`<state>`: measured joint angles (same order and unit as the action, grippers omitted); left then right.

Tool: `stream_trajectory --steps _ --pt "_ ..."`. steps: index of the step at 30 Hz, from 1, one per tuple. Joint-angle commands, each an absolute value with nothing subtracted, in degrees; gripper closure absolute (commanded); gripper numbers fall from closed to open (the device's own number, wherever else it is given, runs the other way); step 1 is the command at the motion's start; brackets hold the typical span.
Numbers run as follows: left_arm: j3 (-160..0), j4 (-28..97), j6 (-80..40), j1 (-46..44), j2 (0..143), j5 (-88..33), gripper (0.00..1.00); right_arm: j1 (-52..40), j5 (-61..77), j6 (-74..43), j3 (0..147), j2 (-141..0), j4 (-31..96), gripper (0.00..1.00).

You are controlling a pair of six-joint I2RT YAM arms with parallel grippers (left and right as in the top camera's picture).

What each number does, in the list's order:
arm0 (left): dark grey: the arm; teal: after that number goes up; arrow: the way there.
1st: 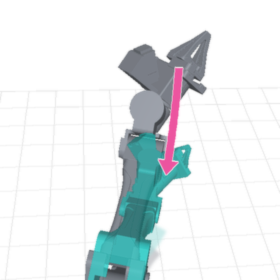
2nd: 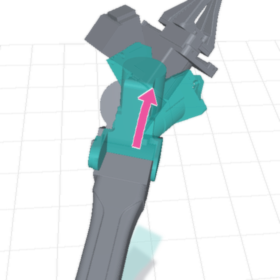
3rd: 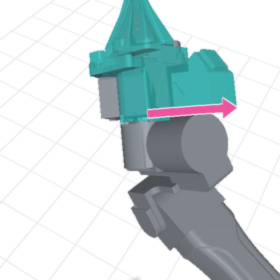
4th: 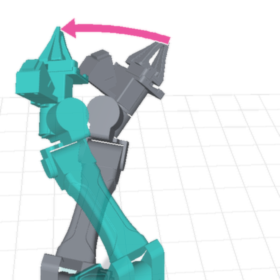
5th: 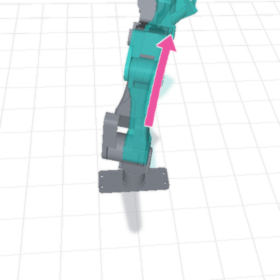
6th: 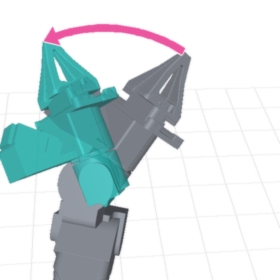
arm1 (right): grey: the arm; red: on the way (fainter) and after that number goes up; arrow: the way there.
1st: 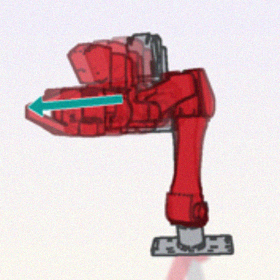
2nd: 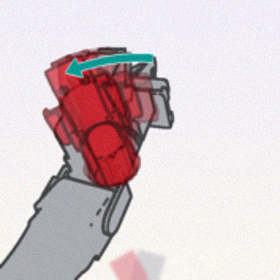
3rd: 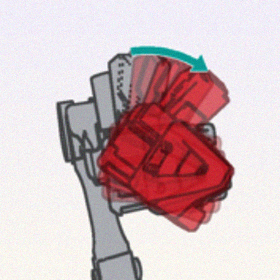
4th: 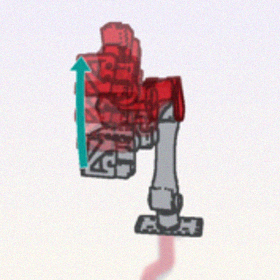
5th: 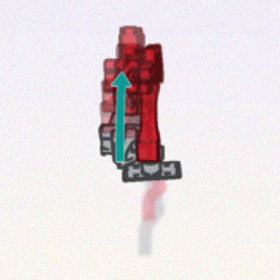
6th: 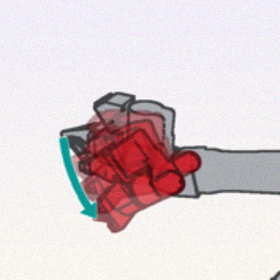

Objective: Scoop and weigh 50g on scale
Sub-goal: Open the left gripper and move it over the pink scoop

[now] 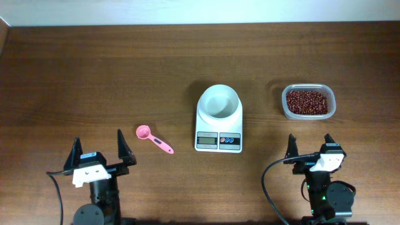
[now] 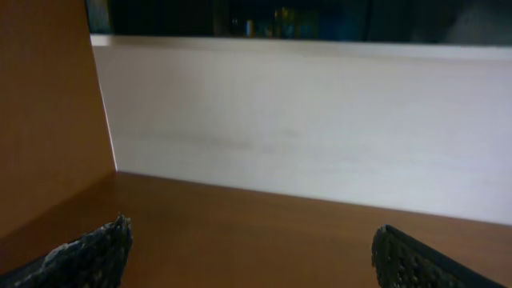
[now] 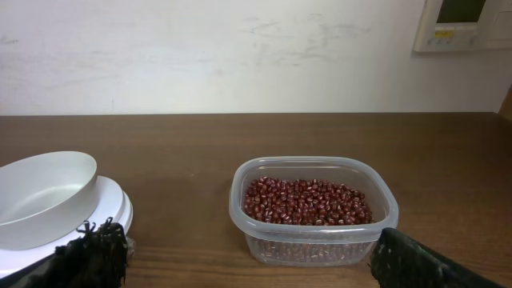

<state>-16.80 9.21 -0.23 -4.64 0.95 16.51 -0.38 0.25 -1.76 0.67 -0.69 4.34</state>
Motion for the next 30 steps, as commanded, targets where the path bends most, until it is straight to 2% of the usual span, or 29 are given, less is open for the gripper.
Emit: stream_trajectory --steps 1,8,19,22,27,30 --pt "-20.03 11.88 -0.91 -4.45 0.8 16.25 0.01 -0.8 0.8 -2.37 0.32 -0.47 4.54 0.01" --pt "-21.93 13.45 -5.82 -4.47 3.07 15.62 0.01 -0.8 0.82 -2.37 0.32 -0.47 4.54 0.01" --pt "-38.17 29.58 -8.32 -4.45 18.72 -4.86 0.01 -0.8 0.8 -2.37 0.32 -0.47 4.54 0.01" --pt "-40.6 29.47 -8.29 -4.47 19.53 -12.32 0.01 -0.8 0.82 -2.37 0.32 -0.47 4.54 0.01" --pt "-40.66 30.39 -8.34 -4.47 19.55 -12.99 0.01 -0.8 0.82 -2.37 0.32 -0.47 4.54 0.01" --pt "-40.66 31.73 -8.32 -4.45 19.55 -18.15 0.01 -0.8 0.8 -2.37 0.32 -0.47 4.54 0.01"
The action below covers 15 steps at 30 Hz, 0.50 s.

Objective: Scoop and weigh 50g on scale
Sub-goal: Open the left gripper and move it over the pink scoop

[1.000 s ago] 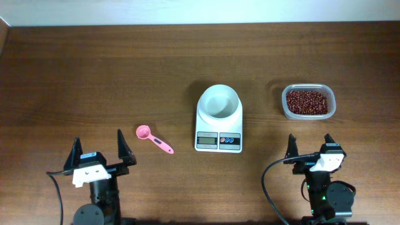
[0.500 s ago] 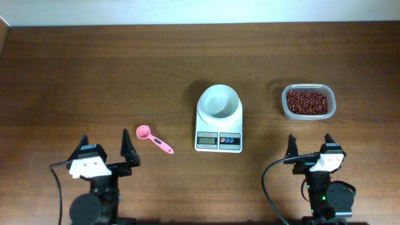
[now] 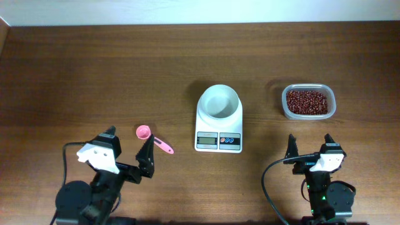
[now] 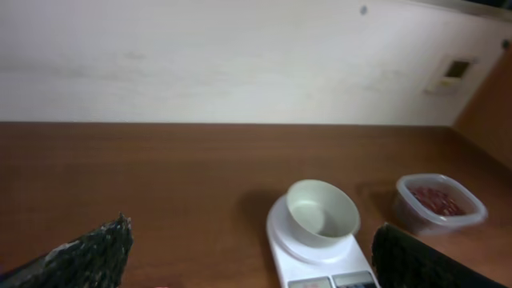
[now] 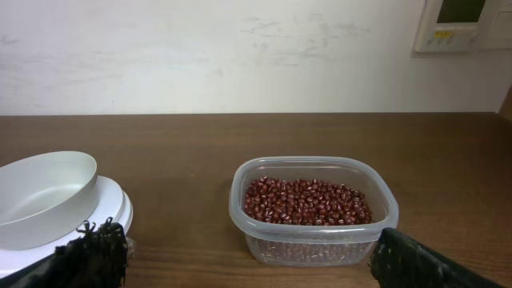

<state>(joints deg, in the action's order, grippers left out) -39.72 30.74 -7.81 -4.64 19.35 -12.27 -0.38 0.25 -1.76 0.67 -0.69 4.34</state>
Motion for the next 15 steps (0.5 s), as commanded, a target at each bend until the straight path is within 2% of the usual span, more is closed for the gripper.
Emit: stream_trajectory --steps 1,4,7,8,11,15 --pt "-40.66 32.29 -8.32 -4.45 19.55 -19.44 0.01 -0.8 0.8 -2.37 0.32 -0.47 4.54 0.01" --pt "-40.66 33.58 -8.29 -4.45 19.55 -21.23 0.01 -0.8 0.8 -2.37 0.32 -0.47 4.54 0.01" --pt "-40.66 32.67 -8.47 -4.45 19.55 -20.97 0.15 -0.8 0.8 -2.37 0.32 -0.47 4.54 0.01" --pt "-40.69 31.92 -11.14 -4.45 19.55 -18.46 0.17 -0.8 0.8 -2.37 0.32 -0.47 4.54 0.01" --pt "-41.23 31.88 -16.03 -4.45 19.79 -12.97 0.14 -0.8 0.8 -2.37 0.32 -0.47 4.54 0.01" --pt "-44.18 35.97 -19.09 -4.45 22.11 -5.8 0.17 -0.8 0.8 -2.37 0.32 -0.47 4.54 0.01"
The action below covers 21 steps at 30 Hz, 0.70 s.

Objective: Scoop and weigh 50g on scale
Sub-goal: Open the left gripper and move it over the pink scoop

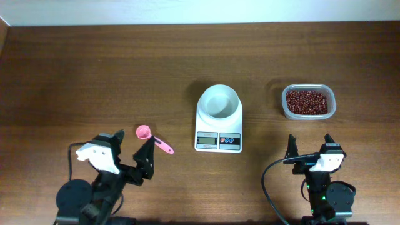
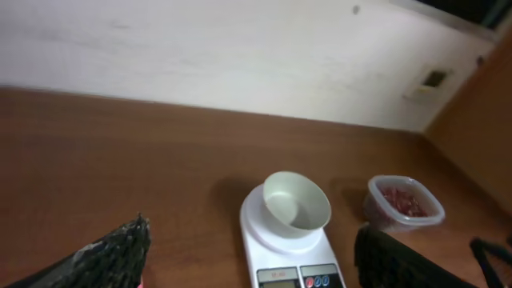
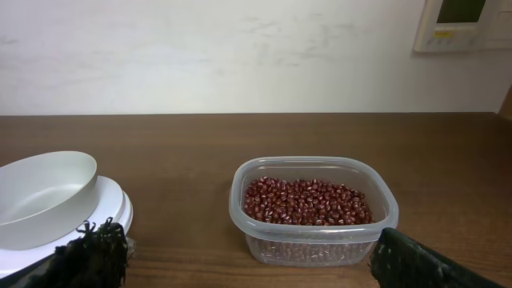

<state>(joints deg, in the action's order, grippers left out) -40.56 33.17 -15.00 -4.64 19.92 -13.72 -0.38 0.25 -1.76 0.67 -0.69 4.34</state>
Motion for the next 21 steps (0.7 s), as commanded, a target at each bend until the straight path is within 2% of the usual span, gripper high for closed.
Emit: stream_trajectory --steps 1,3,8,10,12,13,14,21 --pt "-45.32 37.41 -19.11 -4.45 23.0 -3.68 0.17 -0.8 0.82 -2.37 0.32 -0.47 4.54 0.01" --pt "-50.09 41.8 -20.16 -4.45 26.89 2.07 0.17 -0.8 0.8 -2.37 0.32 -0.47 4.54 0.01" --pt "-61.65 49.47 -23.66 -4.45 38.15 3.53 0.17 -0.8 0.8 -2.37 0.32 -0.47 4.54 0.01" --pt "-67.02 53.45 -28.49 -4.45 44.31 5.45 0.2 -0.8 0.8 -2.37 0.32 -0.47 4.54 0.01" --pt "-72.36 56.62 -29.32 -4.45 50.3 5.32 0.18 -0.8 0.8 -2.37 0.32 -0.47 4.54 0.01" --pt "-74.96 57.14 -29.3 -4.47 53.58 4.97 0.04 -0.8 0.8 -2.37 0.32 -0.47 4.54 0.01" --pt "-76.16 56.97 -29.3 -4.45 55.59 4.01 0.01 -0.8 0.82 -2.37 0.32 -0.47 4.54 0.01" --pt "-76.77 60.69 -29.3 -4.45 66.0 3.88 0.01 -0.8 0.8 -2.37 0.32 -0.47 4.54 0.01"
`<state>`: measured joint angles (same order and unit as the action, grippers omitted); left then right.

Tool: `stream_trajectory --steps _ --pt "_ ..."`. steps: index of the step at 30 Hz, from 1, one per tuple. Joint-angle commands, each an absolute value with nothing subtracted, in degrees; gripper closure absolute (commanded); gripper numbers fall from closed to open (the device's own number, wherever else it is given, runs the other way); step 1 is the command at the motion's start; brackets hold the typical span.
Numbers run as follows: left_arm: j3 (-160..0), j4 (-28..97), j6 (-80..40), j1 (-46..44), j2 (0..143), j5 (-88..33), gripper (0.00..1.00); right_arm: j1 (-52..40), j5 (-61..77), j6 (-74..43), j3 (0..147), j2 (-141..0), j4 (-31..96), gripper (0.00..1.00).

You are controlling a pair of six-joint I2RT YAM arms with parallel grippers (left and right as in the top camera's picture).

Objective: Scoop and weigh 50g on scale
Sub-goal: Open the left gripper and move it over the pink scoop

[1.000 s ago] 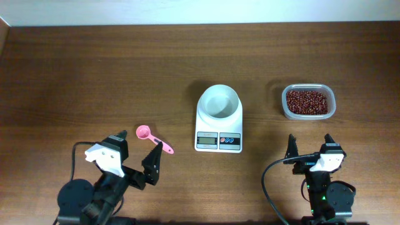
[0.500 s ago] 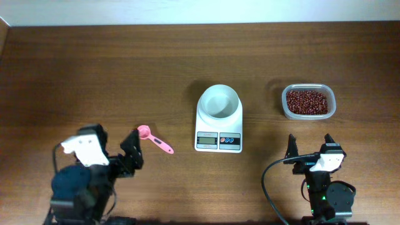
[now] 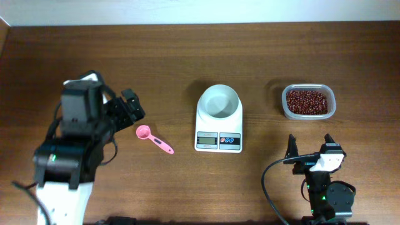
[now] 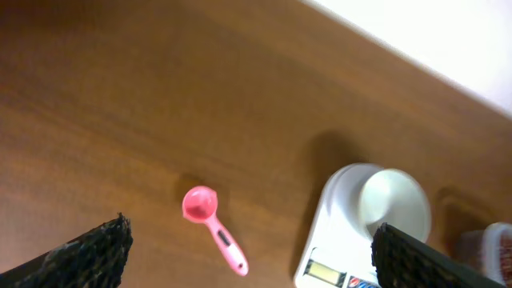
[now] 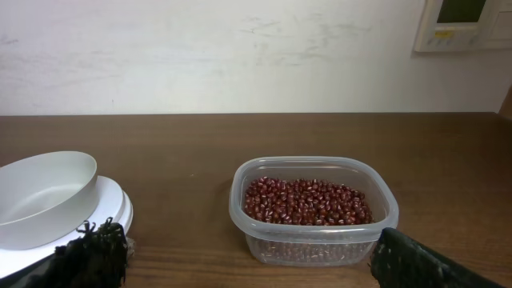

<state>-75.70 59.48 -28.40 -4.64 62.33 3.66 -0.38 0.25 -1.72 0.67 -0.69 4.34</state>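
A pink scoop (image 3: 153, 139) (image 4: 212, 228) lies flat on the table, left of the white scale (image 3: 219, 128) (image 4: 340, 248). A white bowl (image 3: 219, 102) (image 5: 40, 196) stands on the scale. Red beans fill a clear tub (image 3: 307, 101) (image 5: 314, 208) at the right. My left gripper (image 3: 125, 107) (image 4: 250, 264) hangs open above the table, up and left of the scoop, looking down on it. At the front right edge my right gripper (image 3: 310, 145) (image 5: 248, 260) is open and low, facing the tub and holding nothing.
The brown wooden table (image 3: 187, 56) ends at a white wall at the back. A wooden side panel edges the far left corner (image 3: 3, 31). The left arm's body (image 3: 69, 156) rises over the front left of the table.
My left arm has lifted from the front edge and moved further onto the table; its gripper now looks down on the scoop from above. The right arm, scoop, scale and tub have not moved.
Both arms were parked at the front edge, the left wrist facing the wall and side panel. The left gripper then turned toward the scale and scoop. Now it is raised over the table beside the scoop, still open. The right arm has stayed still.
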Motion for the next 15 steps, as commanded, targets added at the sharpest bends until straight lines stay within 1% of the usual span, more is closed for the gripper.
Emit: stream_trajectory --steps 1,5,9,11,12,13,15 --pt "-76.77 61.32 -29.32 -4.45 67.24 3.88 0.01 -0.8 0.8 -2.37 0.32 -0.47 4.54 0.01" --pt "-76.77 65.36 -35.77 -4.45 72.18 4.51 0.0 -0.8 0.8 -2.37 0.32 -0.47 4.54 0.01" --pt "-76.75 70.24 -45.63 -4.45 76.34 9.52 0.12 -0.8 0.8 -2.37 0.32 -0.47 4.54 0.01" --pt "-76.75 72.16 -50.02 -4.45 78.32 9.47 0.17 -0.8 0.8 -2.37 0.32 -0.47 4.54 0.01" --pt "-76.75 72.75 -51.53 -4.45 79.35 9.47 0.21 -0.8 0.8 -2.37 0.32 -0.47 4.54 0.01" --pt "-76.62 72.88 -52.93 -4.45 80.51 9.43 0.22 -0.8 0.8 -2.37 0.32 -0.47 4.54 0.01" --pt "-76.12 72.34 -53.34 -4.45 83.09 9.41 0.27 -0.8 0.8 -2.37 0.32 -0.47 4.54 0.01"
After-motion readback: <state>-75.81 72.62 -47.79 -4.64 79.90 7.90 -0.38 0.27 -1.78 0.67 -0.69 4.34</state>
